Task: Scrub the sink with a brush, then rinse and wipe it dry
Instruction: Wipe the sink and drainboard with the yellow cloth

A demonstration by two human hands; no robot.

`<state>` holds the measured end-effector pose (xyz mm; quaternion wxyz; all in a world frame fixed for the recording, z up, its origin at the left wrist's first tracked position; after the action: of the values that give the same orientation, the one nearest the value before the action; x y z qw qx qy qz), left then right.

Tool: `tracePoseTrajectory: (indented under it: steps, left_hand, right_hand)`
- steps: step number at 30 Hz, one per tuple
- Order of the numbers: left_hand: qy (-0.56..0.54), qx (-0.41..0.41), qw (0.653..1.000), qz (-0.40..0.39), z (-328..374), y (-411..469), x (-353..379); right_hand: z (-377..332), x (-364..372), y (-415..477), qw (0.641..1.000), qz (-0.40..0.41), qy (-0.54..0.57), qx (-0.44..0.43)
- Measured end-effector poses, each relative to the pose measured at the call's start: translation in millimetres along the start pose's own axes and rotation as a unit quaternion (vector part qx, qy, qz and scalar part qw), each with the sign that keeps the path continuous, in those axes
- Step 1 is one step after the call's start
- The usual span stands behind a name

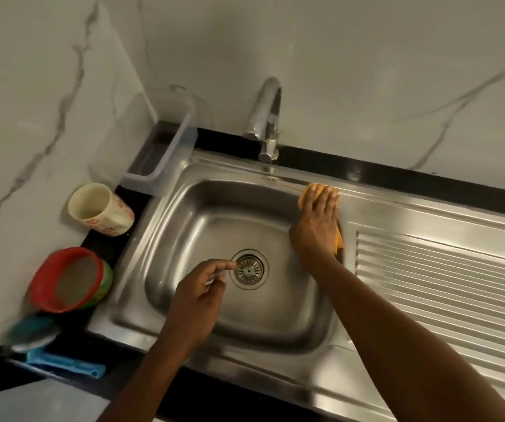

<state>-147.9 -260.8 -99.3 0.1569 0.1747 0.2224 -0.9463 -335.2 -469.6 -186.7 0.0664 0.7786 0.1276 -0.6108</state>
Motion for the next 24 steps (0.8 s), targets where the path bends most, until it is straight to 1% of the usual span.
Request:
tracePoseTrajectory:
  steps: [1,2,5,8,10,12,14,16,19,21,24]
  left_hand:
    - [-0.006,-0.003,1.000,0.004,-3.0,0.9,-7.5]
    - [-0.015,-0.006,1.000,0.006,-5.7,1.0,-13.5]
    - [-0.035,-0.021,0.999,0.005,-12.0,-0.6,-31.6]
    - [-0.047,-0.031,0.998,0.002,-19.8,-5.3,-49.8]
    - [-0.059,-0.041,0.997,0.010,-27.7,-7.5,-60.7]
    - [-0.074,-0.055,0.996,0.013,-35.8,-10.5,-69.9]
    - [-0.083,-0.062,0.995,0.012,-41.5,-14.6,-75.3]
    - [-0.089,-0.062,0.994,0.009,-44.2,-20.0,-81.0]
    - [-0.087,-0.058,0.994,0.010,-44.4,-25.1,-91.6]
    - [-0.076,-0.055,0.995,0.012,-44.4,-28.0,-98.5]
    - [-0.073,-0.056,0.996,0.010,-43.6,-33.5,-106.3]
  right_hand:
    - [-19.0,5.5,5.3,0.999,0.000,0.004,-0.035]
    - [-35.5,12.3,11.5,0.999,0.005,0.014,-0.051]
    - [-78.8,24.8,25.9,0.997,0.022,0.047,-0.053]
    - [-125.1,35.7,40.7,0.987,-0.003,0.084,-0.134]
    - [-153.5,35.2,55.7,0.983,-0.010,0.102,-0.149]
    - [-173.2,41.4,64.6,0.983,-0.020,0.101,-0.151]
    - [-185.3,51.1,63.8,0.979,-0.030,0.074,-0.188]
    - [-197.5,60.1,59.9,0.970,-0.037,0.076,-0.227]
    - [-215.9,65.4,46.3,0.961,-0.046,0.123,-0.244]
    - [-225.0,68.6,25.4,0.953,-0.069,0.157,-0.248]
    - [-239.3,78.2,-13.9,0.924,-0.099,0.251,-0.270]
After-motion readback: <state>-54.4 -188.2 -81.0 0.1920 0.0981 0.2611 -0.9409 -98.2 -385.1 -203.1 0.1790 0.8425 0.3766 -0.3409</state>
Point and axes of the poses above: each hand's wrist, its own y-axis towards the middle knuckle, its own x-axis out of the palm, z = x × y, the point moved 3 cm from there along y, towards the middle knuckle, and after that the axes turned 10 degrees about -x, right-handed, at the moved point
